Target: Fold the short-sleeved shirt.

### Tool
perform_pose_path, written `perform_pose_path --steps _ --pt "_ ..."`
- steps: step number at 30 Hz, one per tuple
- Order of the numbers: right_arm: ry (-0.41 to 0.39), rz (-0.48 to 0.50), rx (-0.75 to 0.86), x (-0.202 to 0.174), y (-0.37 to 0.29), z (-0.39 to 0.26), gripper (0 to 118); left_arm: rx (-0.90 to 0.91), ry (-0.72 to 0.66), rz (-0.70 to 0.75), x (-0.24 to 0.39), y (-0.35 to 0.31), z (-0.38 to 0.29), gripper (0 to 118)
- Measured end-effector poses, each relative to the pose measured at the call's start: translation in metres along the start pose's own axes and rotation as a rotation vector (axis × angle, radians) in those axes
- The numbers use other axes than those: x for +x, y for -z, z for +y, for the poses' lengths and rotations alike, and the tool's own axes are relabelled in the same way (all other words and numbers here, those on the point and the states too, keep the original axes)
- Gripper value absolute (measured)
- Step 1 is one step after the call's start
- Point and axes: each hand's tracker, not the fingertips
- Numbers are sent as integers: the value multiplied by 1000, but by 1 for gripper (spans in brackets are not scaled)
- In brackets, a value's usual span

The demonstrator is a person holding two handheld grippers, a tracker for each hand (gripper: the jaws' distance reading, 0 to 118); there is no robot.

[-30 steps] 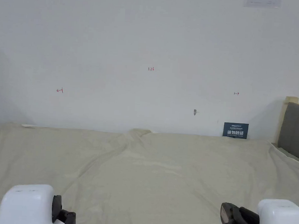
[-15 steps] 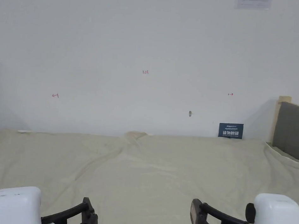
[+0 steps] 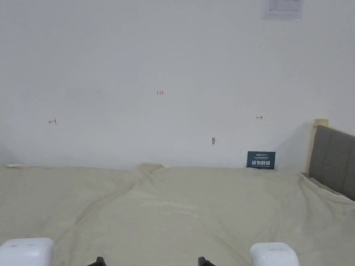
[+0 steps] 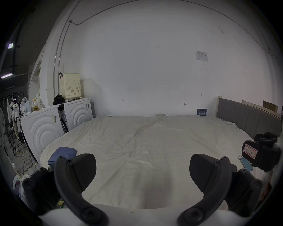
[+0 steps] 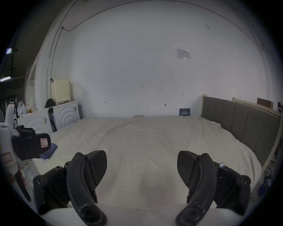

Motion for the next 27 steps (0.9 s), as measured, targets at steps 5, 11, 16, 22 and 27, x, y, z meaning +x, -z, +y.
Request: perform_pose_path --steps 5,11,16,22,27 --pt "-22 -42 -1 -4 1 -2 96 2 0 -7 1 -3 2 118" --pt "-14 -47 -6 -4 -1 -1 96 -3 3 2 1 -5 1 118" --pt "2 -15 -33 -7 -1 -1 96 -8 -11 9 0 -5 1 118" --pt "-3 -58 -43 -6 4 -4 96 -7 -9 16 -1 -7 2 118" --pt "-5 -92 -39 -2 3 -3 96 -14 -7 16 -1 -6 -1 118"
